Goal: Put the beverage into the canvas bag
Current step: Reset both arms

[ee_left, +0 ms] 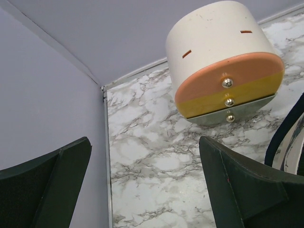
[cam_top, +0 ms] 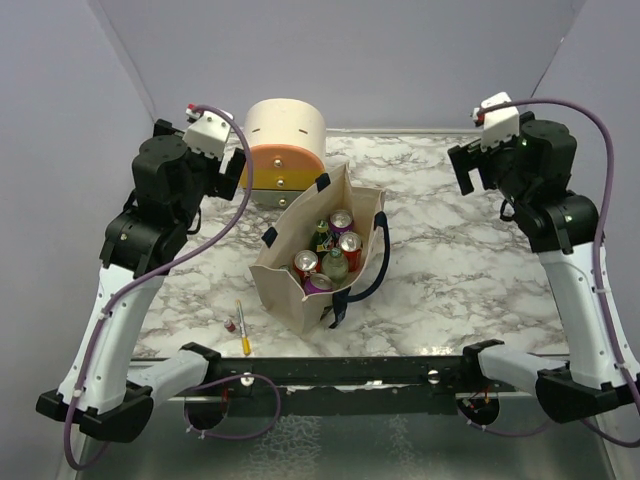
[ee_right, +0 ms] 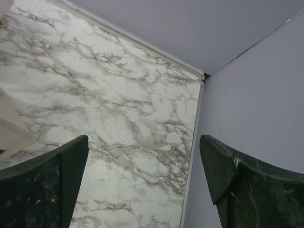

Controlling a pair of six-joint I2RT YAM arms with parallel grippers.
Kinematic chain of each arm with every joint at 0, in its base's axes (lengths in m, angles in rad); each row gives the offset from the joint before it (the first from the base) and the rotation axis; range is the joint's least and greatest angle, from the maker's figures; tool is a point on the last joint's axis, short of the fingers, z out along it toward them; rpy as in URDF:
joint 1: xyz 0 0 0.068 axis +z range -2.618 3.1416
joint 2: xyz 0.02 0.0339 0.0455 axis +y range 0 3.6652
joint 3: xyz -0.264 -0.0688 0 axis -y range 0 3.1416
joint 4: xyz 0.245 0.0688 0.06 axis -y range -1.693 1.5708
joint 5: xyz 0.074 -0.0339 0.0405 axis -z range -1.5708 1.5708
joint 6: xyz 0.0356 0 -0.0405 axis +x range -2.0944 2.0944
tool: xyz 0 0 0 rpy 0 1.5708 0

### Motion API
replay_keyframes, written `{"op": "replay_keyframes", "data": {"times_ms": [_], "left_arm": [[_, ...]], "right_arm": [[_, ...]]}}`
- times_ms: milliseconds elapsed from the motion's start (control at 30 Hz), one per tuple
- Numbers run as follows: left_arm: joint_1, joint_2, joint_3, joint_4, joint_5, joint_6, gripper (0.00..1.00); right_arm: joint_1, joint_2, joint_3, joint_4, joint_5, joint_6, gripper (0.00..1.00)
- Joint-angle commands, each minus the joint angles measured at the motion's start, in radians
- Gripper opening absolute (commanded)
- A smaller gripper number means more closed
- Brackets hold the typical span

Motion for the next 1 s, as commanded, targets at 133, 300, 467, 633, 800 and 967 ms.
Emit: {"op": "replay_keyframes", "data": {"times_ms": [133,300,467,633,800,967], "left_arm": [[0.033,-0.110,-0.110,0.097,0.047,-0.078,0.99],[0.053,-0.200,-0.292,0.253,0.091,-0.118,0.99],[0.099,-0.246,-0.383,0.329,0.078,-0.157,0.99],[0.237,-0.255,-0.394,0.306,0.200,-0.256,0.99],[0.280,-0.291,-0.383,0.261,0.284,-0.203,0.99],[0.305,-0.312,-0.390,0.242,0.303,-0.191,0.99]], "right_arm": [[-0.013,-0.192,-0.148,0.071,-0.090,0.127,1.00],[-0.019,-0.329,-0.333,0.163,-0.100,0.153,1.00],[-0.069,-0.382,-0.400,0.173,-0.093,0.138,1.00],[-0.174,-0.466,-0.424,0.196,-0.198,0.153,1.00],[-0.253,-0.525,-0.440,0.185,-0.286,0.122,1.00],[-0.269,-0.543,-0.431,0.132,-0.334,0.100,1.00]]}}
